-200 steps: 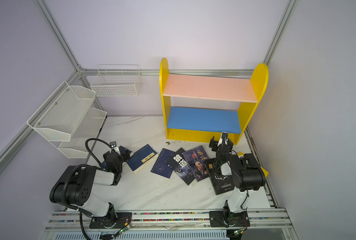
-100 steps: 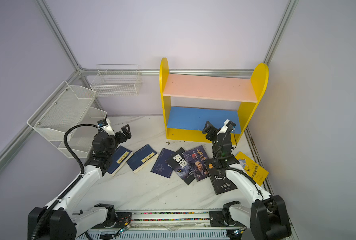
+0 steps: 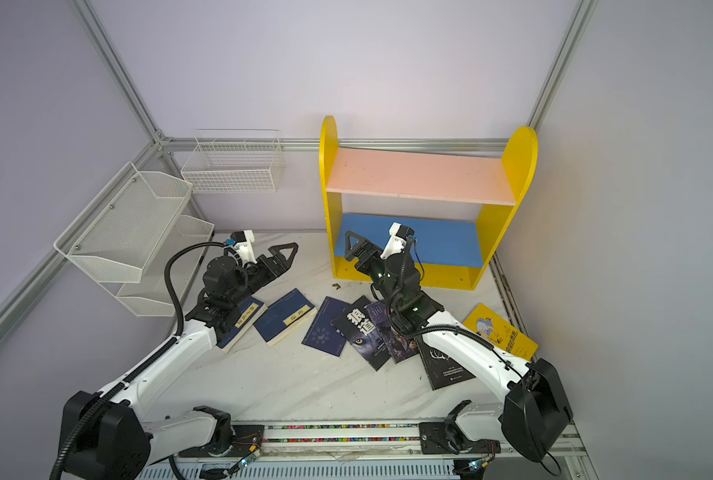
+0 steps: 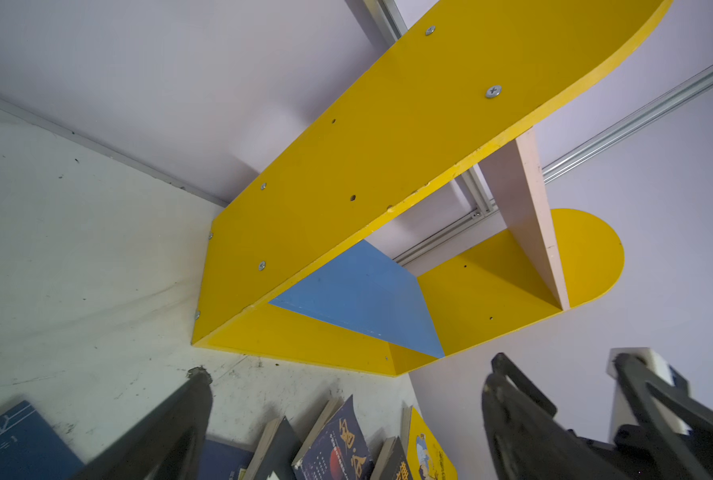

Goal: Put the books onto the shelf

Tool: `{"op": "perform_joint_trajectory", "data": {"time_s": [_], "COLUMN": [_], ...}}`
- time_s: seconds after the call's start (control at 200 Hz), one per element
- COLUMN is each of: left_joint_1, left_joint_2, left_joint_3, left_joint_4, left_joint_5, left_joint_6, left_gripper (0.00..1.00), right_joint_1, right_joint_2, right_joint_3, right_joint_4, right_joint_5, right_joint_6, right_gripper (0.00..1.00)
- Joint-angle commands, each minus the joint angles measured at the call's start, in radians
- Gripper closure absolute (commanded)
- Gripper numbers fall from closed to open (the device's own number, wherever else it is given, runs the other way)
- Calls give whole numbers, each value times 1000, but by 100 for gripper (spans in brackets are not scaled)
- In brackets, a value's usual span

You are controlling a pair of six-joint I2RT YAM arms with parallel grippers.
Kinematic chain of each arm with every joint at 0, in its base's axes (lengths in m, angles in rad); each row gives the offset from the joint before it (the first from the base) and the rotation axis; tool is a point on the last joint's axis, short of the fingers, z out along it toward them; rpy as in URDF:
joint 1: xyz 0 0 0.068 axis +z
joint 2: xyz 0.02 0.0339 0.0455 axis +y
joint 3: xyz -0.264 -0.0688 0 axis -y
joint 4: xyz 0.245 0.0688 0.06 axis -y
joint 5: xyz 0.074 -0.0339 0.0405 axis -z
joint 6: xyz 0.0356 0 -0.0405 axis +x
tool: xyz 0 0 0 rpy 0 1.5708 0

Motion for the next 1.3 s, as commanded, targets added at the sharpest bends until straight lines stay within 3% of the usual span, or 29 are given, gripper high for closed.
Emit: {"op": "perform_joint_trajectory", "data": {"time_s": [0.0,0.11,0.205,0.38,0.47,0.55,0.72,0.915,1.295], "left_joint_1": [24,24,25,56,52,47,-44,-229,-525], "left_joint_2": [10,56,80,116,185,272,323,436,654], "left_joint_3": [-6,83,83,43,117,191,231,321,442], "left_joint_4": [195,83,123,150,-20,-154,-226,-310,-315], "left_joint_5": [130,188,245,328,373,410,317,152,-142], "left_joint_6": [-43,-10,-30,-92,-68,-69,-38,-88,-336], "left_gripper": [0,0,0,0,0,0,0,0,3], "right_joint_1": [-5,-7,-7,-7,-7,-10,-94,-249,-373], "right_joint_2": [-33,-13,22,117,145,150,178,203,126], "right_joint_3": [5,-8,13,207,246,227,155,94,-110], "right_joint_4": [49,75,37,-572,-791,-860,-832,-795,-750], "right_joint_5": [24,1,-20,256,388,427,319,68,-222], "right_joint_6": [50,97,94,104,101,87,-44,-224,-387], "right_gripper": [3,3,3,3,3,3,3,3,3]}}
